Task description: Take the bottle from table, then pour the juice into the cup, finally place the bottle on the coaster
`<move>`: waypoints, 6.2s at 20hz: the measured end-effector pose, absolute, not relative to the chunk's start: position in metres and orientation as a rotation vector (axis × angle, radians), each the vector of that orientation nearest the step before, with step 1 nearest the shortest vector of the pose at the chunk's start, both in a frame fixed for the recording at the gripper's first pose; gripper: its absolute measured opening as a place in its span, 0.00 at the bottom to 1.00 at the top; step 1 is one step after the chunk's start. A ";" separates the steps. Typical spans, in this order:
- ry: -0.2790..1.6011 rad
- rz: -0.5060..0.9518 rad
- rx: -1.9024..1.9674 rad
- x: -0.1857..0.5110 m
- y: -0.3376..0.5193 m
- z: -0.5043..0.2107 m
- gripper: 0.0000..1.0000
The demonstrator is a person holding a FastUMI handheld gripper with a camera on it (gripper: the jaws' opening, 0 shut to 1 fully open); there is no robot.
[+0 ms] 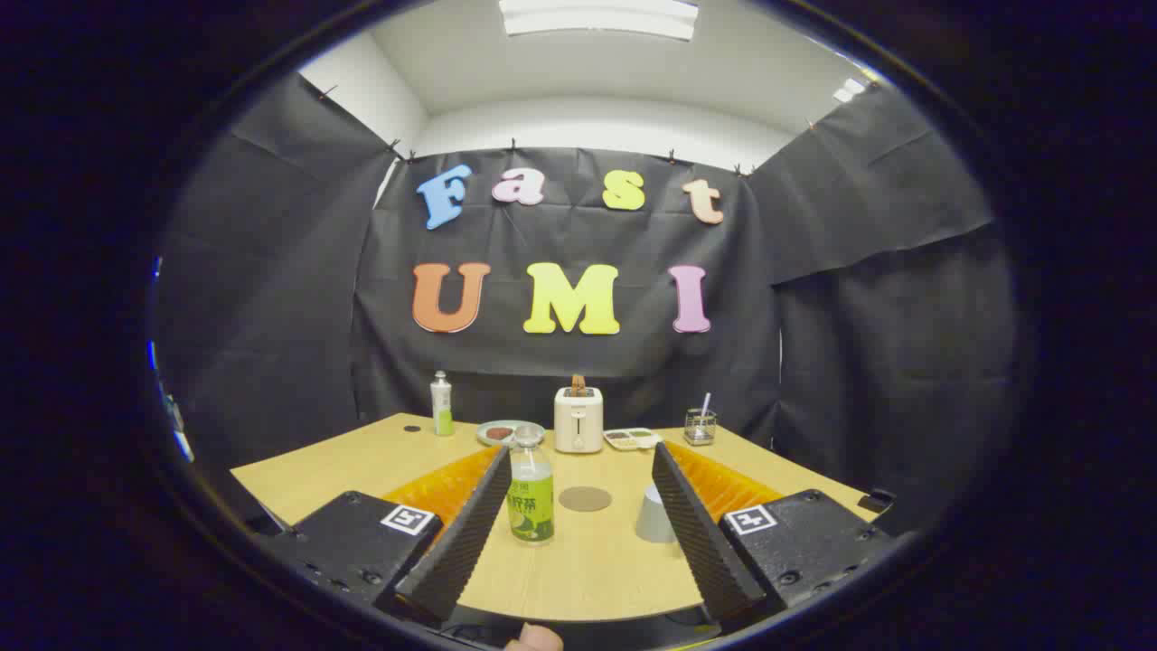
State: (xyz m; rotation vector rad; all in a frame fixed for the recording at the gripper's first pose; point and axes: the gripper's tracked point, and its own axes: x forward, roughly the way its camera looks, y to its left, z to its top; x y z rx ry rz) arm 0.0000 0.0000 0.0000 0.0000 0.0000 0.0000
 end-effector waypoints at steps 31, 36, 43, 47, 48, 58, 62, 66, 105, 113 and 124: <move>0.142 0.052 0.010 0.082 0.035 -0.085 1.00; 0.135 0.052 0.012 0.127 0.054 -0.091 1.00; 0.185 0.033 0.033 0.180 0.064 -0.108 1.00; 0.236 0.011 0.028 0.202 0.063 -0.122 1.00; 0.237 0.004 0.030 0.205 0.063 -0.123 1.00; 0.247 -0.012 0.071 0.206 0.057 -0.120 0.83; 0.244 -0.021 0.058 0.202 0.060 -0.120 0.83; 0.223 -0.063 0.077 0.195 0.051 -0.116 0.83; 0.322 0.266 1.270 0.218 0.077 -0.086 0.81; 0.272 0.285 1.574 0.218 0.041 -0.064 0.80; 0.239 0.283 1.848 0.213 0.003 -0.048 0.80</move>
